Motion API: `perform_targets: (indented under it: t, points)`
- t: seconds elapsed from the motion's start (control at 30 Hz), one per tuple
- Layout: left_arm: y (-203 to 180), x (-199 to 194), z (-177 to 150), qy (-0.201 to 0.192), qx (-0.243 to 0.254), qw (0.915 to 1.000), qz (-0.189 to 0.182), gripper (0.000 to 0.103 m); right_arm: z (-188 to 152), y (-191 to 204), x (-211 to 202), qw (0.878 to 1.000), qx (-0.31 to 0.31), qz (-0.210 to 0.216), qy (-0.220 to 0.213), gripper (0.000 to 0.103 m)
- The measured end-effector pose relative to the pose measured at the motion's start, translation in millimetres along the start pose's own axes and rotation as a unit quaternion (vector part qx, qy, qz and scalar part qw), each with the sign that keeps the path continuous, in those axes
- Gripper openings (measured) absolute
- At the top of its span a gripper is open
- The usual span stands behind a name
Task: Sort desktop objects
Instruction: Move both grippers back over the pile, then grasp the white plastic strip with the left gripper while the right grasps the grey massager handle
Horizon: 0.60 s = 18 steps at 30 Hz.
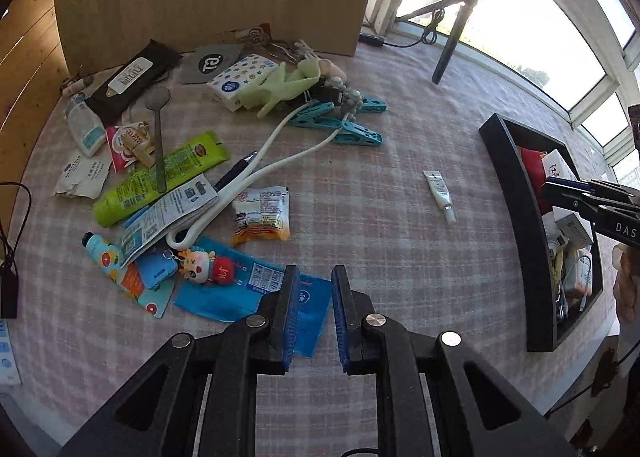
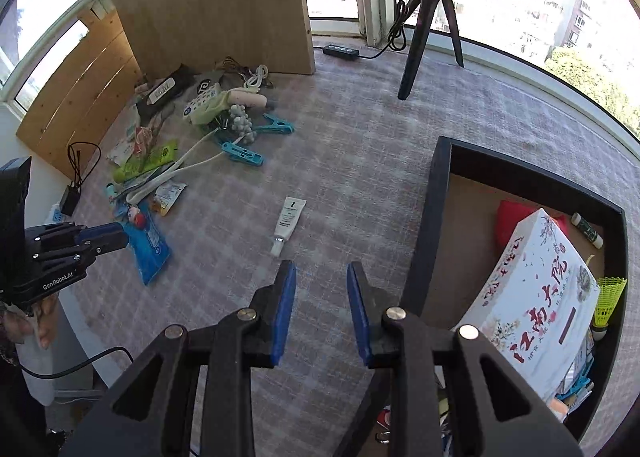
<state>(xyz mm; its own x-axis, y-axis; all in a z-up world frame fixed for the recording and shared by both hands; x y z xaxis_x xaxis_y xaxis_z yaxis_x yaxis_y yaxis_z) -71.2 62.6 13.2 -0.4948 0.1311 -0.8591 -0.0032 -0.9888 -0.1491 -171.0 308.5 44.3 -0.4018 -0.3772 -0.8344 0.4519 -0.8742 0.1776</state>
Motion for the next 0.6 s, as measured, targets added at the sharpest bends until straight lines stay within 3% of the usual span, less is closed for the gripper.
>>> perform_targets:
  t: [0.27, 0.37, 0.53, 0.6]
  points:
    - [65, 16, 5, 0.012, -0.008, 0.9996, 0.023, 0.015, 34, 77, 77, 0.998, 0.001, 0.048, 0.032, 0.026]
    - [70, 24, 5, 0.025, 0.005, 0.9995, 0.019, 0.012, 40, 96, 104, 0.997, 0.011, 0.056, 0.052, 0.026]
    - [54, 37, -3, 0.044, 0.02, 0.9985, -0.026, 0.012, 46, 114, 141, 0.995, 0.026, 0.064, 0.077, 0.026]
    - [54, 47, -4, 0.053, 0.026, 0.9981, -0.019, 0.013, 48, 117, 151, 0.994, 0.032, 0.062, 0.084, 0.026]
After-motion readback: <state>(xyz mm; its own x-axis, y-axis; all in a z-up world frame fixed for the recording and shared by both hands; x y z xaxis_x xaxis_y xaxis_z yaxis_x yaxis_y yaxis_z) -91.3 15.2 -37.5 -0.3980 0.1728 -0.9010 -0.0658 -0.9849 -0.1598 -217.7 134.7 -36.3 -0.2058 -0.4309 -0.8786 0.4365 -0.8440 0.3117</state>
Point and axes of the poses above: each gripper's, at about its wrist camera, not at the fingertips, and x roughly the way its jaws point, y to its left, z to its top, the point moved 9 cm from there along x, roughly the way its jaws point, and after that the axes turned 9 degrees about -y, right-handed, at the moved point
